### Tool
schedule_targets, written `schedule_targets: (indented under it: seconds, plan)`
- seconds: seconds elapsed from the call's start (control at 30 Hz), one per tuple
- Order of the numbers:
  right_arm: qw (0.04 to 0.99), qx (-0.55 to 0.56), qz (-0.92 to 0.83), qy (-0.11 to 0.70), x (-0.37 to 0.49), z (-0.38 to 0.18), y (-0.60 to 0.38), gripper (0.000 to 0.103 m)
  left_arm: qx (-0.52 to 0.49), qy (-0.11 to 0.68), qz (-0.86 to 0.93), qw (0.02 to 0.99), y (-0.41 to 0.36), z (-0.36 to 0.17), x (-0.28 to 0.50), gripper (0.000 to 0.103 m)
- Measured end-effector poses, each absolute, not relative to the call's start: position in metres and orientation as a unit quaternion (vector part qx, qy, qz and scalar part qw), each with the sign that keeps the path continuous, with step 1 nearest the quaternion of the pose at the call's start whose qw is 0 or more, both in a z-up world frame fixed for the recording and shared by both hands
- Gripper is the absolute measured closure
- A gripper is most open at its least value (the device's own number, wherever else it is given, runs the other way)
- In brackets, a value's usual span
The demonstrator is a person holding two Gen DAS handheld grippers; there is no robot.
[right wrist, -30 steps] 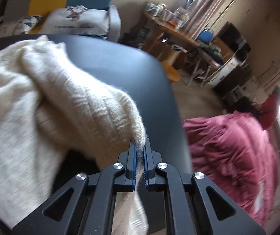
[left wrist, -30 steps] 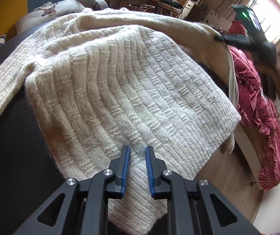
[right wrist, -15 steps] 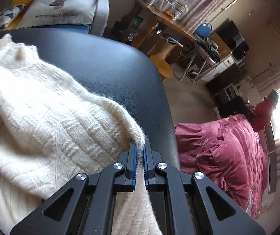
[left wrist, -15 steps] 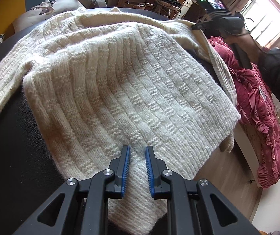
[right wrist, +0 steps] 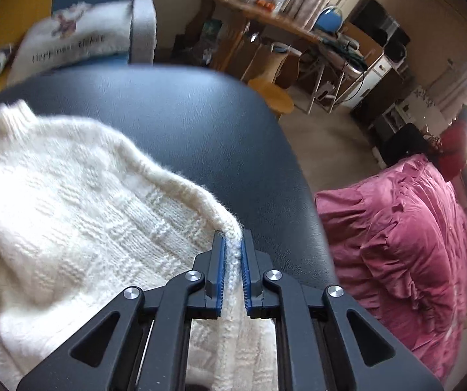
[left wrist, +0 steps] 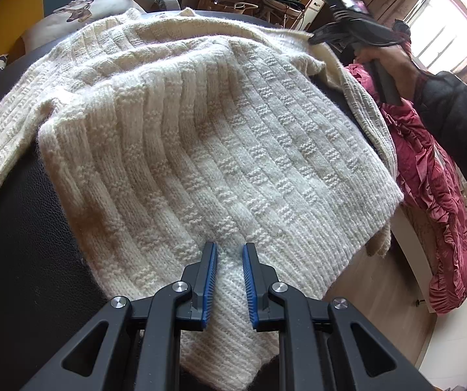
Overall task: Fold clothes
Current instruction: 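Lift and pull the gripped sweater fold outward with the right tool, then open the right tool and release the sweater onto the bench, then move the left tool to the sleeve cuff and close on it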
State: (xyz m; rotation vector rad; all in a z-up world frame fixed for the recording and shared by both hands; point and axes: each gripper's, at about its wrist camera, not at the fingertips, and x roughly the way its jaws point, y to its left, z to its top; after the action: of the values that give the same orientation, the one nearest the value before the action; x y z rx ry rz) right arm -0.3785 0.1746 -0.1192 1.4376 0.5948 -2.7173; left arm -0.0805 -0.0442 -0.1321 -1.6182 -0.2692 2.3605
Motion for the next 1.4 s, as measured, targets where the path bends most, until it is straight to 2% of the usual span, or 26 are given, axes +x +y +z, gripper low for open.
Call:
schedule_targets:
  seconds: [0.07, 0.17, 0.33, 0.67, 0.83, 1.13, 1.23, 1.4]
  plan:
    - [0.03, 0.442, -0.879, 0.175, -0.362, -0.1, 0.174, 0.086, -0.558, -0.1, 0.813, 0.134, -0.048, -0.13, -0.08, 0.087]
    - [0.141, 0.431, -0.88, 0.143, -0.323, -0.073, 0.157, 0.085, -0.549, -0.109, 0.817, 0.136, -0.054, -0.123, -0.075, 0.087]
    - [0.213, 0.448, -0.859, 0.127, -0.299, -0.077, 0.123, 0.085, -0.532, -0.126, 0.83, 0.109, -0.077, -0.105, -0.057, 0.087]
    - [0.145, 0.522, -0.827, 0.152, -0.347, -0.156, 0.097, 0.085, -0.524, -0.193, 0.829, -0.038, -0.187, -0.105, -0.014, 0.087]
    - [0.136, 0.527, -0.825, 0.151, -0.355, -0.148, 0.094, 0.081, -0.505, -0.21, 0.83, -0.109, -0.239, -0.102, -0.003, 0.087]
    - [0.211, 0.465, -0.847, 0.151, -0.348, -0.086, 0.049, 0.081, -0.481, -0.221, 0.835, -0.153, -0.288, -0.095, 0.0, 0.087]
    - [0.211, 0.471, -0.841, 0.162, -0.374, -0.091, 0.01, 0.081, -0.476, -0.221, 0.836, -0.16, -0.296, -0.093, -0.001, 0.087]
    - [0.18, 0.526, -0.815, 0.164, -0.417, -0.145, -0.028, 0.081, -0.475, -0.23, 0.831, -0.177, -0.312, -0.094, 0.01, 0.087]
